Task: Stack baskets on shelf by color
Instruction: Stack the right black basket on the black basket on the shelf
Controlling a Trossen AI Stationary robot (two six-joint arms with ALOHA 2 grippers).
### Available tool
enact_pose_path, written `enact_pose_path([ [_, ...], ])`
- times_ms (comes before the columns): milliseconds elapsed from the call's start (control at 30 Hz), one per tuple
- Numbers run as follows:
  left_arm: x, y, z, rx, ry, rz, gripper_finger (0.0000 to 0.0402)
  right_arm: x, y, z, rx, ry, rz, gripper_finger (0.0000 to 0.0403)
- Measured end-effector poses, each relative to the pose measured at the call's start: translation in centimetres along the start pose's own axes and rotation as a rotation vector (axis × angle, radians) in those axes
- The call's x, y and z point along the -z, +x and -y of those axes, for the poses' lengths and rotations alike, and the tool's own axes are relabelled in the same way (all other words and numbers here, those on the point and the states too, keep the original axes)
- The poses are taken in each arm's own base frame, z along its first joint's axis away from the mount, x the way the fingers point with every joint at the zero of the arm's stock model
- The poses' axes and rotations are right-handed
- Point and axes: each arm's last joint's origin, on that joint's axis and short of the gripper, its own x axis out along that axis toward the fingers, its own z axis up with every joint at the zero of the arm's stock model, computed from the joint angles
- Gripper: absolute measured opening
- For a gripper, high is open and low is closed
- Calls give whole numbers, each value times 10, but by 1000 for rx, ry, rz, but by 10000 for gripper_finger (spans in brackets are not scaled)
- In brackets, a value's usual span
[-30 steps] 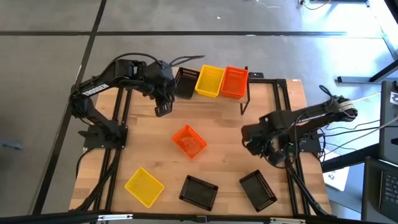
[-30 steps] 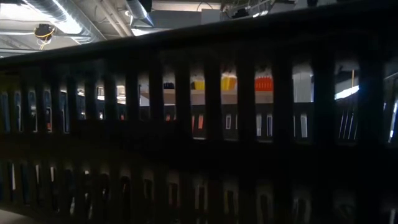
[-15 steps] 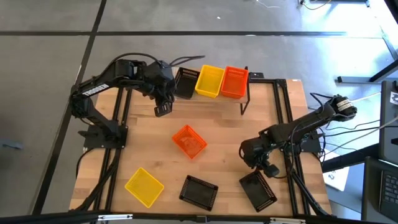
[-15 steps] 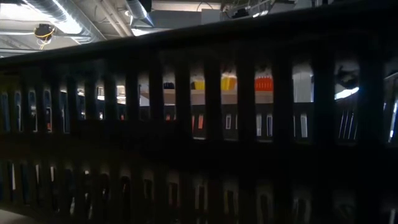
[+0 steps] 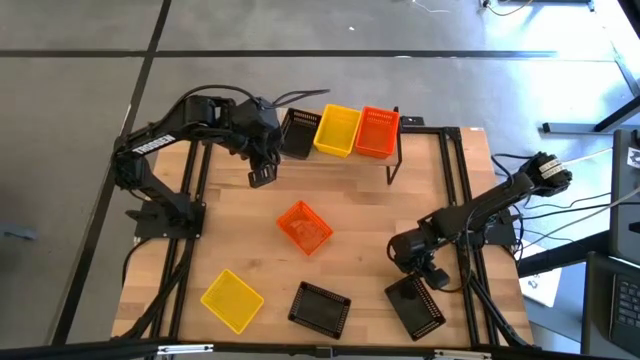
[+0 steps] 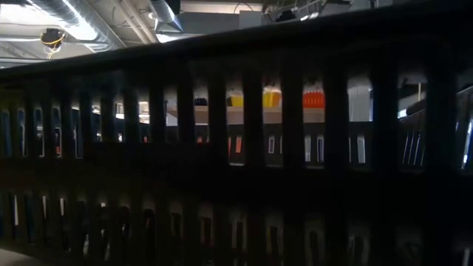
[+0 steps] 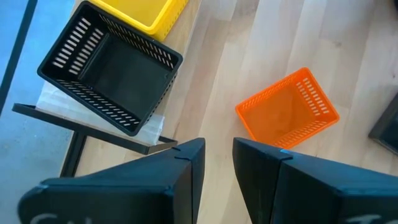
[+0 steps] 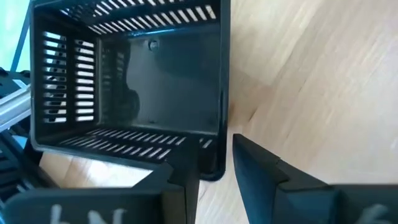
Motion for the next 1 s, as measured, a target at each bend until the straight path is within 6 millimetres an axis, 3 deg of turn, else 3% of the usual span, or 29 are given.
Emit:
enact_pose_path([
  [400, 0, 0, 0, 0, -1, 1, 75, 6, 12, 7, 55, 62, 82, 87],
  [600, 0, 0, 0, 0, -2, 1, 75, 5, 12, 8, 59, 135, 99, 13],
  [700, 0, 0, 0, 0, -2, 1, 75, 4, 11, 9, 94, 195, 110, 11],
  [833, 0, 0, 0, -1, 0, 0, 75, 3, 7, 12, 91, 283, 115, 5],
  [1000, 0, 0, 0, -8, 21, 3, 75, -15, -15, 14, 97, 329, 146, 3],
])
